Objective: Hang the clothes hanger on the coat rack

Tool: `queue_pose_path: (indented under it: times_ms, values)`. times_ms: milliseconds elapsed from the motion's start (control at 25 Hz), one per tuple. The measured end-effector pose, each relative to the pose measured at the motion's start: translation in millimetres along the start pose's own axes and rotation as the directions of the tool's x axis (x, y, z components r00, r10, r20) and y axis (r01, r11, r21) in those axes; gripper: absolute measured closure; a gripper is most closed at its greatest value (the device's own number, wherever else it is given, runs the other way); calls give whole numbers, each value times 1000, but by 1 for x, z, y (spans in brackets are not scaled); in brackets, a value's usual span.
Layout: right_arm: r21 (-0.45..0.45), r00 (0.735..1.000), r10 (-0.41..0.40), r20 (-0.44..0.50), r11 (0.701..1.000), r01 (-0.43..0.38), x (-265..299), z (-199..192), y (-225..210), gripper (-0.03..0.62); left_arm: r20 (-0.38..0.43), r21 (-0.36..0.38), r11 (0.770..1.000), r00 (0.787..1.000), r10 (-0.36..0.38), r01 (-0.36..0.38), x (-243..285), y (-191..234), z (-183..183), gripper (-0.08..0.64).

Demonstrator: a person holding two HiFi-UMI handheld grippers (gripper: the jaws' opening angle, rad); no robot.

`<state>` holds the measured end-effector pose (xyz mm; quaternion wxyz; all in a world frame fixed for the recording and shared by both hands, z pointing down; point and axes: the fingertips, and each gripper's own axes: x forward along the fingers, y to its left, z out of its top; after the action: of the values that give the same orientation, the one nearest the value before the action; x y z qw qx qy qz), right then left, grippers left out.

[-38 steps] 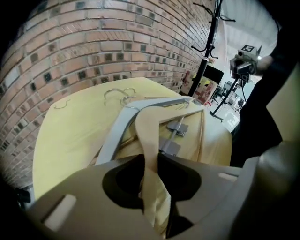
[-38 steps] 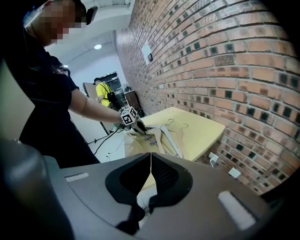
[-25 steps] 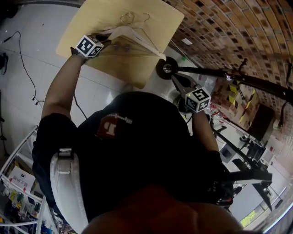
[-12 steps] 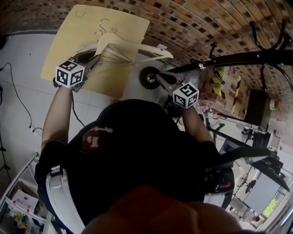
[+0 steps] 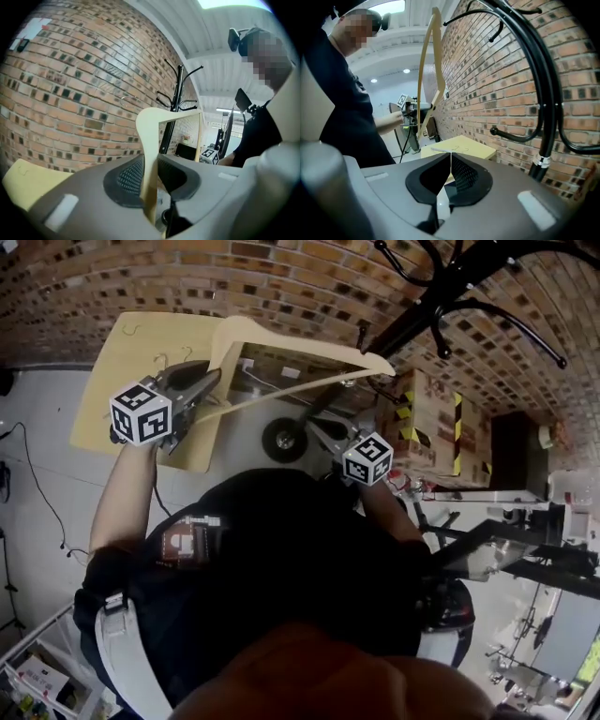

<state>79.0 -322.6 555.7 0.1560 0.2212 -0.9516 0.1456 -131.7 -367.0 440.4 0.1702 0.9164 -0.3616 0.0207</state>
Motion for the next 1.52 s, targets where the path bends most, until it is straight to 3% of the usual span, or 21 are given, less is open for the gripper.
queue_pose_path:
  times_ms: [320,520,760,880,1040,1160,1520]
  values:
    - [30,995,-82,53,996,80,-65,-15,-20,574,149,26,997,985,-82,79,26,-64,105,471]
    - [23,992,-100,79,995,98,-75,-11,-24,574,249,48,994,963,-104,95,20,-73,168,471]
    - [9,989,-114,97,994,113,-78,-2,-23,574,317,23,988,936,-151,152,15,-68,214,471]
    - [9,987,-125,102,992,124,-79,0,-22,574,336,-15,987,931,-144,159,17,-54,223,471]
    - [19,985,-142,102,990,141,-80,-1,-22,574,321,-36,994,944,-83,100,24,-28,222,471]
    - [24,983,-152,99,988,151,-80,-2,-20,574,314,-95,988,945,-88,124,36,-17,213,471]
    - [38,979,-178,96,984,175,-84,-8,-14,574,252,-170,973,962,-109,155,75,-4,185,471]
